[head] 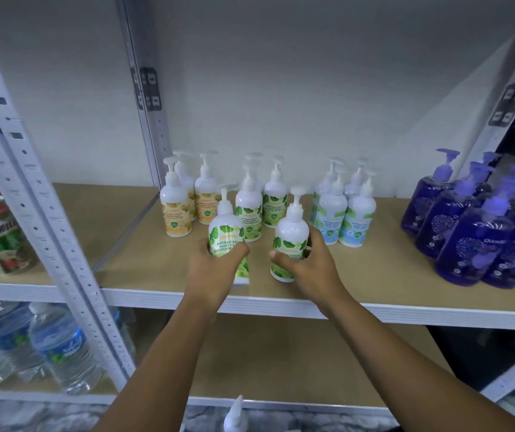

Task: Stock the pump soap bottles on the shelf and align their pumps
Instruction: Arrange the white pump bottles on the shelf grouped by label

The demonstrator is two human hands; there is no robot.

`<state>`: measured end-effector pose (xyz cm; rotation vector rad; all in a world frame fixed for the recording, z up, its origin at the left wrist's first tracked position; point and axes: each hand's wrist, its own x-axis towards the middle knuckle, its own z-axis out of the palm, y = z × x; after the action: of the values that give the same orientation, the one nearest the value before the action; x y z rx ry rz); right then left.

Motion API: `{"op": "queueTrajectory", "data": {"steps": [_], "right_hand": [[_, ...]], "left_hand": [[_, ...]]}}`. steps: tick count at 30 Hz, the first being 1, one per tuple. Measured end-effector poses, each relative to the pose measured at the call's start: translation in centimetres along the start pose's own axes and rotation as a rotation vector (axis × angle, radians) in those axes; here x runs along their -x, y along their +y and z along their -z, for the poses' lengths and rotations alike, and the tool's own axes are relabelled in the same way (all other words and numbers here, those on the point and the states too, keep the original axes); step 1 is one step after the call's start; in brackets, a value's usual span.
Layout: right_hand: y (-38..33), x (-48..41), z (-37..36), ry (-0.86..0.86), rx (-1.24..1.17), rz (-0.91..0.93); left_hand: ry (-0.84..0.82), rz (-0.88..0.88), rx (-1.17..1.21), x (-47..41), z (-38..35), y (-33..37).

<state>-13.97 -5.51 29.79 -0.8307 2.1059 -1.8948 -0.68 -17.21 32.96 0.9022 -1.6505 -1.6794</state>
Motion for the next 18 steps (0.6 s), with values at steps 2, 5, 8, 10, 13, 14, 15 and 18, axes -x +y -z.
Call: {"op": "queueTrajectory", "data": {"steps": [2, 5, 8, 10, 13, 14, 15, 18], "right_hand": [[0.4, 0.0, -0.2, 0.005, -0.028, 0.020], [0.8, 0.0, -0.3, 0.013, -0.029, 0.017], [1.2, -0.3, 0.1, 0.013, 0.091, -0.063], [1.8, -0.5, 0.3, 0.015, 0.204, -0.085], [2.0, -0.6, 0.2, 0.022, 0.273, -0.060], [1.9, -0.8, 0.0, 0.021, 0.286, -0.048], [2.0, -1.2, -0.1, 0.018, 0.297, -0.042], [2.2, -2.5, -0.6, 0.019, 0.321, -0.026]], "left_hand": [[-0.005, 0.004, 0.002, 0.1, -0.2, -0.1], [-0.012, 0.002, -0.012, 0.2, -0.3, -0.2], [-0.009, 0.020, -0.018, 0.2, -0.3, -0.4], [-0.009, 0.039, -0.017, 0.1, -0.2, -0.5], [-0.007, 0.053, -0.004, 0.1, 0.0, -0.5], [-0.005, 0.052, -0.001, 0.0, 0.1, -0.5], [-0.002, 0.051, 0.005, -0.1, 0.2, -0.4], [0.012, 0.047, 0.016, -0.4, 0.4, -0.5]]}}
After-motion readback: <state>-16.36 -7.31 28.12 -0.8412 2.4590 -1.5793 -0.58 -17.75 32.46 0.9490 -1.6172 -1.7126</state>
